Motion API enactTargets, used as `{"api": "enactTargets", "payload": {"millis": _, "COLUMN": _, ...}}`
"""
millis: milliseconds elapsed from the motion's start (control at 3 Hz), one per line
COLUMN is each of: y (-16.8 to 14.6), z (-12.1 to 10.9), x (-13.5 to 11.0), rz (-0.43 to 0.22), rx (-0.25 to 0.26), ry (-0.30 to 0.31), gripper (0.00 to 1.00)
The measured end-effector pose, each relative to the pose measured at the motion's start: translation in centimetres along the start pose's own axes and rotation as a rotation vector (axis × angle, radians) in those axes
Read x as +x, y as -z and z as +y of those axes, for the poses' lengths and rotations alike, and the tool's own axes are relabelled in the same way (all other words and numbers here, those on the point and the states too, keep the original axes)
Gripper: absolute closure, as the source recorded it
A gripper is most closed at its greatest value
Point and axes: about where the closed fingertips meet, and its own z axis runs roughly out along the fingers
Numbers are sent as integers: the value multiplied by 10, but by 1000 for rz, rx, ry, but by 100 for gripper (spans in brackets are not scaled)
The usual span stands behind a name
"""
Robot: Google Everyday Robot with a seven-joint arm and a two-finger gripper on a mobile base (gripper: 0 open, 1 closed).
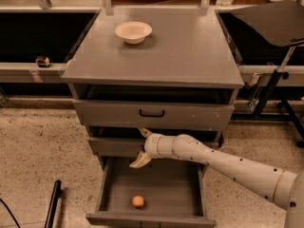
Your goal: Pick orange from bottom drawer and place on counter
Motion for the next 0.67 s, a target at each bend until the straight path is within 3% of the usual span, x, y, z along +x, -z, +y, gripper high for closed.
{"api": "enactTargets", "payload": {"millis": 333, "y": 0, "z": -2, "x": -1, "rz": -26, "rx": -1, "ry": -23, "gripper": 18}}
{"api": "enactTargets", "payload": {"millis": 667, "y": -8, "z": 24, "x": 1, "rz": -54, "rx": -87, "ry": -54, "gripper": 25}}
